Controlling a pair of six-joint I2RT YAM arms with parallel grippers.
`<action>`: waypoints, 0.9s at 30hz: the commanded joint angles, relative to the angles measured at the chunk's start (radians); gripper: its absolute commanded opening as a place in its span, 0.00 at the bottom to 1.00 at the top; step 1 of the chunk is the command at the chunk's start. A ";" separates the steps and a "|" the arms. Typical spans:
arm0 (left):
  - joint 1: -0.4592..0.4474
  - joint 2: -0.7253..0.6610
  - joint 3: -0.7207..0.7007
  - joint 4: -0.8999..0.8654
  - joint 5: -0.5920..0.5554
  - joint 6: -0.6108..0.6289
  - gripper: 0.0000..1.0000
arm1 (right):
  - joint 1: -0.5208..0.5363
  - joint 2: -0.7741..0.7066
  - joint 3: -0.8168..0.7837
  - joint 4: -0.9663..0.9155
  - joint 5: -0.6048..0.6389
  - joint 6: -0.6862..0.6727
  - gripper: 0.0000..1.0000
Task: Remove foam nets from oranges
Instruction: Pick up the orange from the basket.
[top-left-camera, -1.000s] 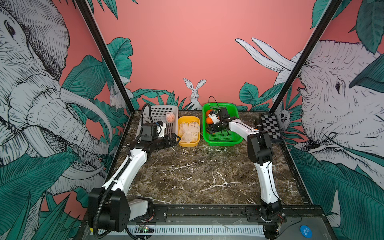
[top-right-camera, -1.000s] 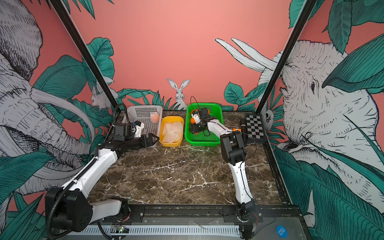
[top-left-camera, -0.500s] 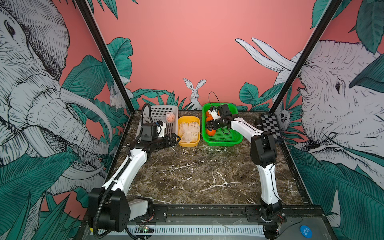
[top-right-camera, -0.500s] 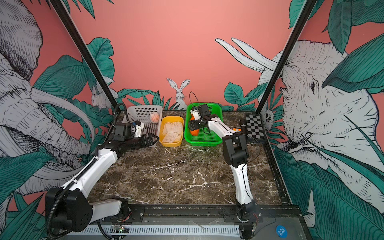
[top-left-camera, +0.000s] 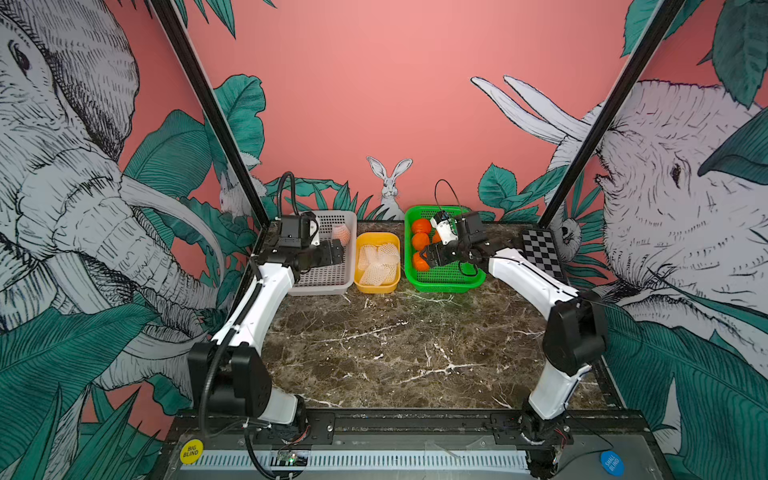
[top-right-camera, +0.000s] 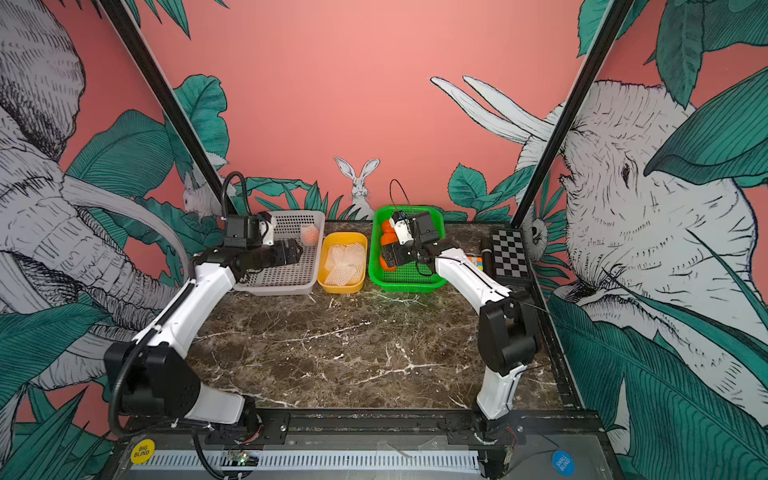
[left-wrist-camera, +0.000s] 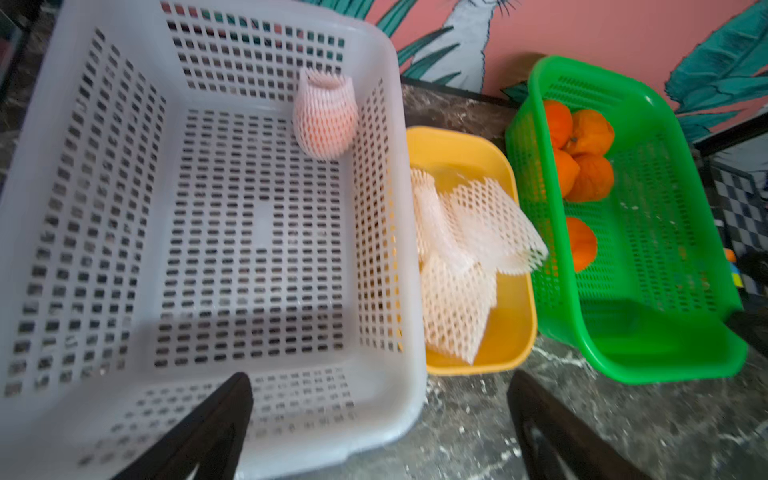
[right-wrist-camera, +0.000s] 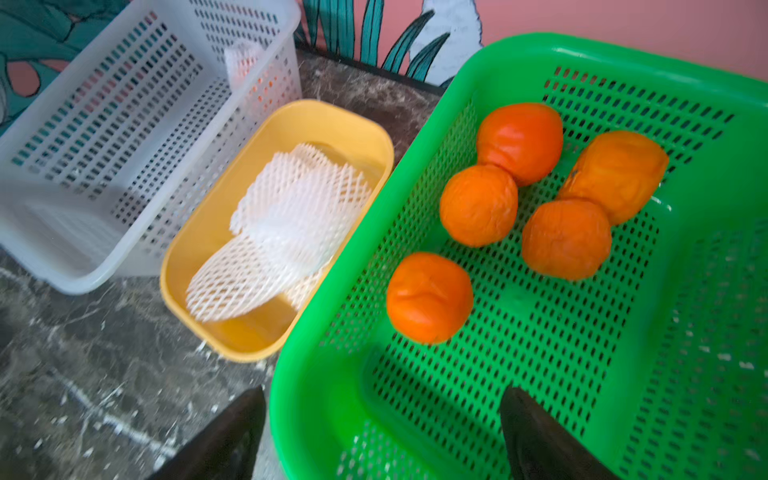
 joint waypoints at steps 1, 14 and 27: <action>0.015 0.167 0.166 -0.037 -0.064 0.049 0.98 | 0.019 -0.069 -0.111 0.082 0.019 0.050 0.88; 0.069 0.715 0.711 -0.003 0.024 -0.009 0.99 | 0.043 -0.153 -0.250 0.123 0.023 0.067 0.89; 0.076 0.914 0.821 0.155 0.139 -0.069 0.99 | 0.058 -0.101 -0.205 0.090 0.017 0.067 0.89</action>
